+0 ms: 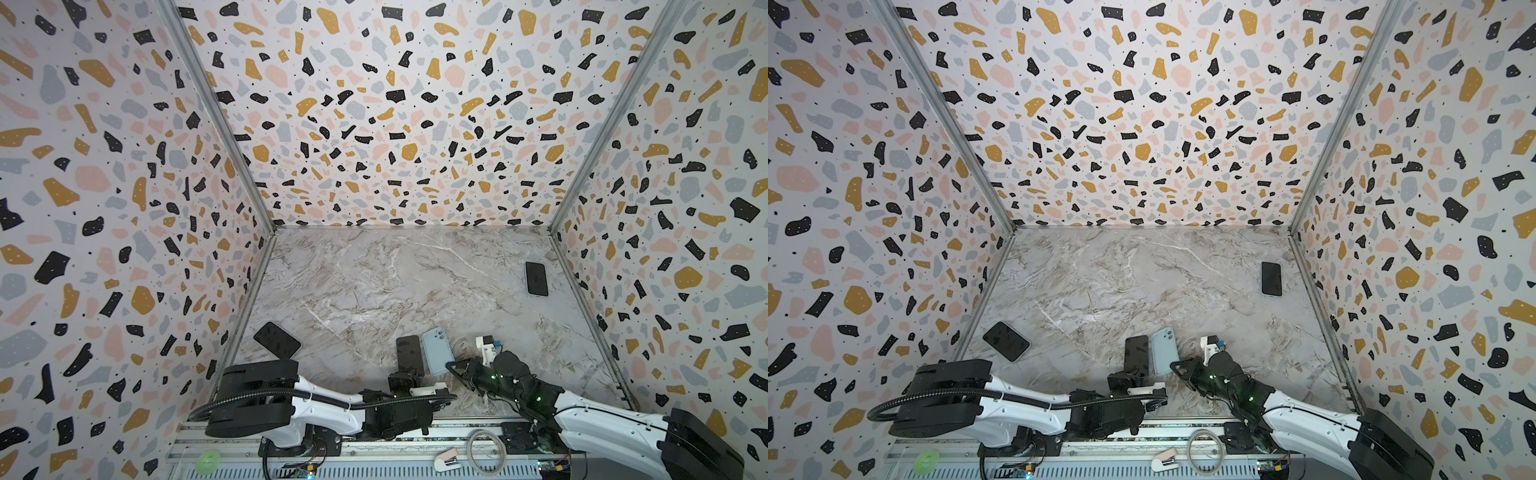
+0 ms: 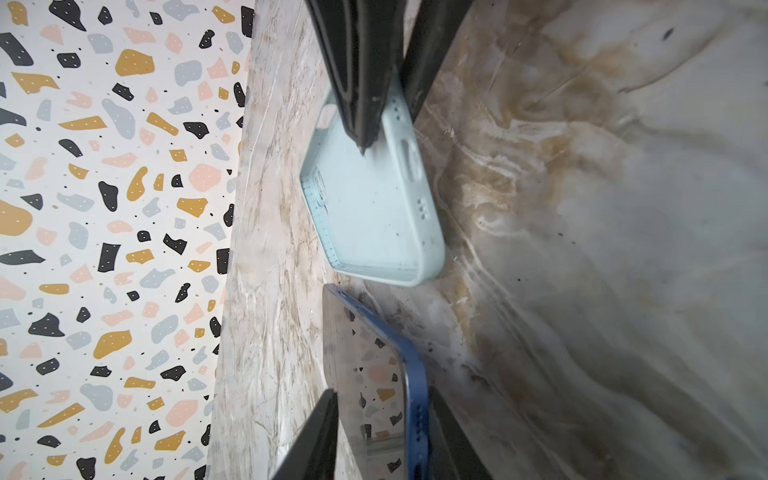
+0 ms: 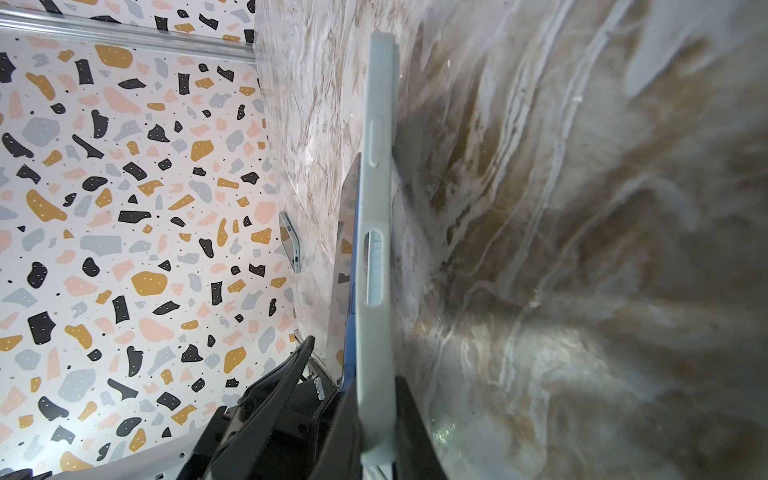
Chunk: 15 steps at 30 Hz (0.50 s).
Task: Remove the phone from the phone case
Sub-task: 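Lower the case with the left gripper while the right lowers the phone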
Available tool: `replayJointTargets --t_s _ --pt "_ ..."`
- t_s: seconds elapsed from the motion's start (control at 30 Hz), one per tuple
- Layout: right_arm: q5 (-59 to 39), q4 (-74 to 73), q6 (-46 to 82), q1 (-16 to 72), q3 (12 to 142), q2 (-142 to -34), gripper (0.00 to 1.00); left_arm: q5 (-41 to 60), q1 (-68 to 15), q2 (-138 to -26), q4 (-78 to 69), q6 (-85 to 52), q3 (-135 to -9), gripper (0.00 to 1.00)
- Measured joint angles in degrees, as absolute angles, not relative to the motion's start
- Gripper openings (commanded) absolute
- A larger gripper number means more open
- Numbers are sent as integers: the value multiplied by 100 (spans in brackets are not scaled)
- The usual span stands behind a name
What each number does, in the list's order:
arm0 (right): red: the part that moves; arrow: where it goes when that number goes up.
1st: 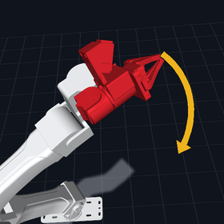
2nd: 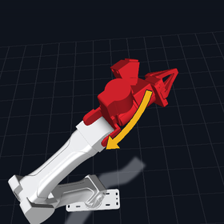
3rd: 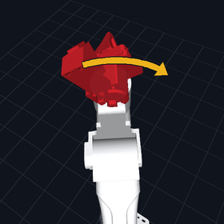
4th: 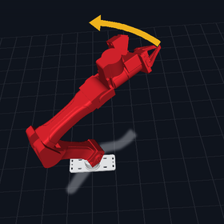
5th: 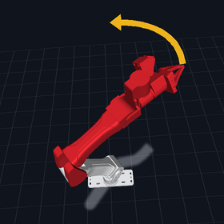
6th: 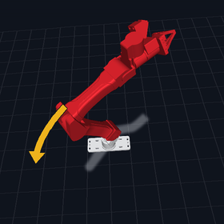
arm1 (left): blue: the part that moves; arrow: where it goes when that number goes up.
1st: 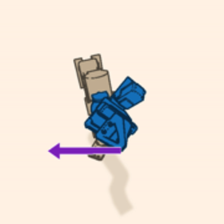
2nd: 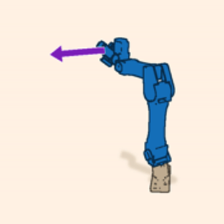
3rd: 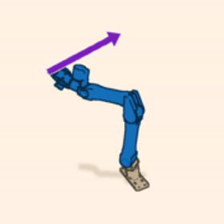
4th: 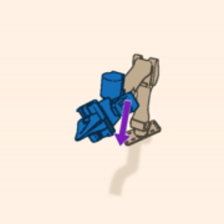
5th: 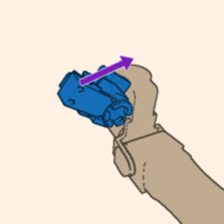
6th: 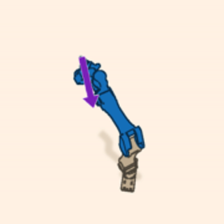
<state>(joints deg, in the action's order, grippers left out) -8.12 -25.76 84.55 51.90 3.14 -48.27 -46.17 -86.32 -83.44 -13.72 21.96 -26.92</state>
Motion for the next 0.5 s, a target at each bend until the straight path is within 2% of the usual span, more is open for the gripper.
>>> replayJointTargets --t_s 0.1,0.43,0.5 --pt "-792 -2637 8466 5227 305 -4884 0 -4602 -8632 -8383 -1361 2169 -2700 47" --pt "-659 -2803 8527 5417 301 -5170 0 -4569 -8632 -8346 -1135 1973 -2735 54" --pt "-626 -2858 8562 5459 298 -5260 0 -4558 -8632 -8302 -1085 1925 -2770 58"
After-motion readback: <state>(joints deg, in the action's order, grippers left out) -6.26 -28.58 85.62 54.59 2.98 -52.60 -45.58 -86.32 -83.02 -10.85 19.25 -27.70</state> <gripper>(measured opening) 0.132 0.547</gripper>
